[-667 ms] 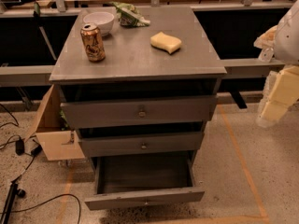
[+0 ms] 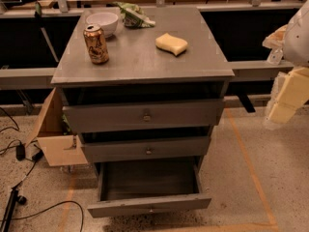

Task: Place sponge into bottom drawer

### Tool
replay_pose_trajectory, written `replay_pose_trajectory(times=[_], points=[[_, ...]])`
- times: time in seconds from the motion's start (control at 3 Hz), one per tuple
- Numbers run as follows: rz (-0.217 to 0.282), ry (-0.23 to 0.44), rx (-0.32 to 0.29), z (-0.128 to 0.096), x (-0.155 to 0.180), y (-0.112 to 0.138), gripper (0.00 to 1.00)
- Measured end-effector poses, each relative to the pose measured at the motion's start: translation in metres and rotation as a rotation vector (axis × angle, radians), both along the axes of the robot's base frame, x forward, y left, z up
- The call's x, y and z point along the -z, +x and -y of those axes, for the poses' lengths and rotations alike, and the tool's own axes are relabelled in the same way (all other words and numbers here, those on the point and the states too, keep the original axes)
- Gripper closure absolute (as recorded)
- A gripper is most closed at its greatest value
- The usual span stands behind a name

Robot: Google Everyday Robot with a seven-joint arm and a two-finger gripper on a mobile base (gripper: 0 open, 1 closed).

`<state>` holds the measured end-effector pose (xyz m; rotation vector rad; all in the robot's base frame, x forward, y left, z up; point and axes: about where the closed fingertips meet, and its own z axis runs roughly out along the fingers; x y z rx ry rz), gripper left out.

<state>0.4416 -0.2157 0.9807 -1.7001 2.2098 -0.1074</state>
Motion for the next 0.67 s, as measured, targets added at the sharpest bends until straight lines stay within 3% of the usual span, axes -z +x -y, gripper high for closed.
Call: replay_pose_trajectory(times=[0.33, 0.67], points=[[0.057, 0.095, 0.040, 0.004, 0.003, 0.029, 0.00], [0.192, 0.406, 0.167, 0.015, 0.006, 0.112, 0.00]])
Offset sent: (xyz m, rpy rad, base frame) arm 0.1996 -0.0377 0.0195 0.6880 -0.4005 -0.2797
